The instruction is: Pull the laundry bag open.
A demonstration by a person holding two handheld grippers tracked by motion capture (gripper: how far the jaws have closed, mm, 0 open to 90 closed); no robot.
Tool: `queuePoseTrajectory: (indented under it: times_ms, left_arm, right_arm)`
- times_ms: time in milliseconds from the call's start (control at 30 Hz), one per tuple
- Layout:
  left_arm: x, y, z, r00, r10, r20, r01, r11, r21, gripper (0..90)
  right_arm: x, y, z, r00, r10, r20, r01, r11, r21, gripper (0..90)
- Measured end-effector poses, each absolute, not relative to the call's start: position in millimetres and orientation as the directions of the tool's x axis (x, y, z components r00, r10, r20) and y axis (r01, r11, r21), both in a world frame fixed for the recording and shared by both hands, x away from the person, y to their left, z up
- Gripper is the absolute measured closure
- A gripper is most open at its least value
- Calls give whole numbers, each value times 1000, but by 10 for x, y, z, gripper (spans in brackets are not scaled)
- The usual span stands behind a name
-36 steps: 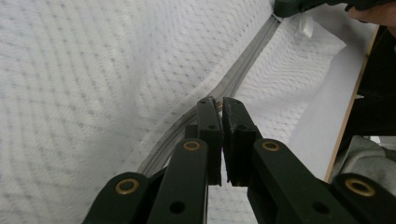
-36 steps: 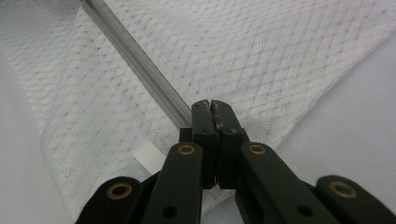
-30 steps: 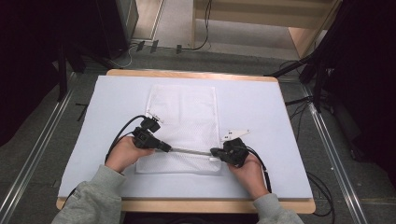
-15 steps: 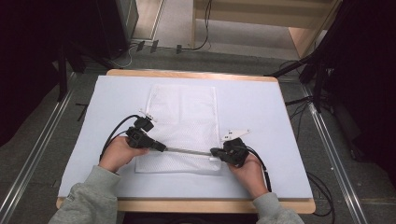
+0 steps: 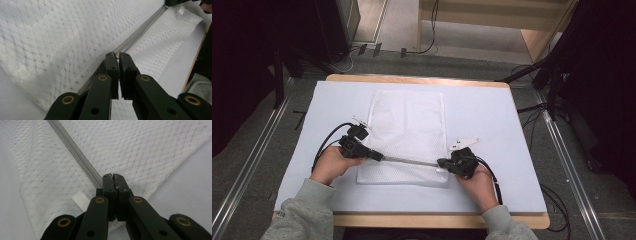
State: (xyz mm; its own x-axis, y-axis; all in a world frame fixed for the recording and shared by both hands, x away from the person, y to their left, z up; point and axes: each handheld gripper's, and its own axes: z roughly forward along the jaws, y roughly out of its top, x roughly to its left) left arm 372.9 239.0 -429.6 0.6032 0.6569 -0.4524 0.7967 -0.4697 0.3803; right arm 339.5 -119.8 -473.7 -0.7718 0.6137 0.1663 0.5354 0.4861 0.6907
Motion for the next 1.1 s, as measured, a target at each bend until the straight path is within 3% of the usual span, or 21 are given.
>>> queuePoseTrajectory:
  times_ms: [1100]
  left_arm:
    - [3607, 2827, -4250, 559, 667, -492, 825, -389, 410, 882]
  right_arm:
    - [3427, -1198, -4722, -782, 597, 178, 539, 504, 675, 900]
